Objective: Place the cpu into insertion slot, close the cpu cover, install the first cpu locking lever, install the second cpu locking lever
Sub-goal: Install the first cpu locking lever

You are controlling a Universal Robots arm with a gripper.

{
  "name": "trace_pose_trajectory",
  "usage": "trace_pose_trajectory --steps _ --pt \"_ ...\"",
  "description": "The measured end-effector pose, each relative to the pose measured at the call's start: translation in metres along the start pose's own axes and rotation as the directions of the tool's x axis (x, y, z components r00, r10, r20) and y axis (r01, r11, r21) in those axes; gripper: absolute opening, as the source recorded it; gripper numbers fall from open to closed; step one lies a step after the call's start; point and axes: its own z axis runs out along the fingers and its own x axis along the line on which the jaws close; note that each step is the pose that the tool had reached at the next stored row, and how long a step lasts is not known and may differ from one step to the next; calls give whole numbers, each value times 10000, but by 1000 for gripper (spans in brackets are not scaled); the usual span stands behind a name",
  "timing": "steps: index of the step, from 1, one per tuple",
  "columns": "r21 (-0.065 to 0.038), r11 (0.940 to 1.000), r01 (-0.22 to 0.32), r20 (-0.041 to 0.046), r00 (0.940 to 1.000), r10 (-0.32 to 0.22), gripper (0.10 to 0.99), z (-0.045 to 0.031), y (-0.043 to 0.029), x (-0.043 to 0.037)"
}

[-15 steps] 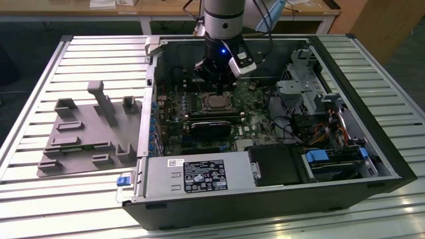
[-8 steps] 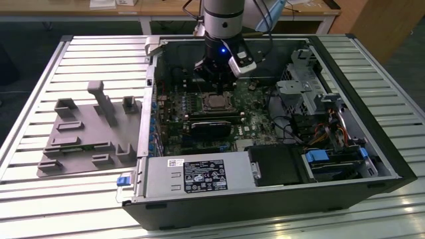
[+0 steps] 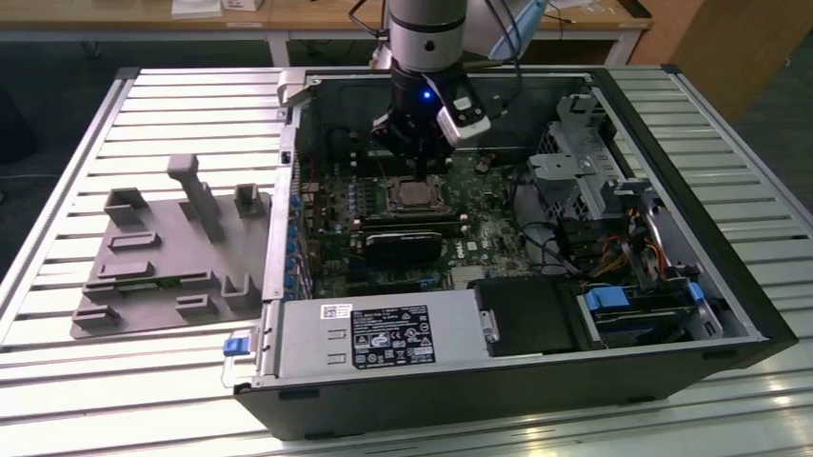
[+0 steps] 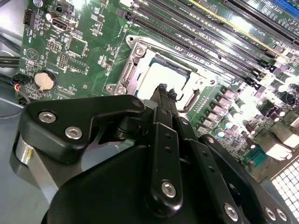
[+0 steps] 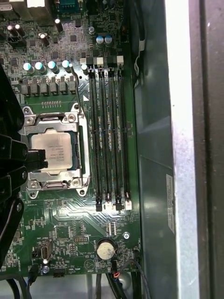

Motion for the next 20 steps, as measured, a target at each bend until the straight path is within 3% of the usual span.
trace_pose_trajectory --steps 20 --pt "-4 10000 0 50 10000 0 102 -50 0 6"
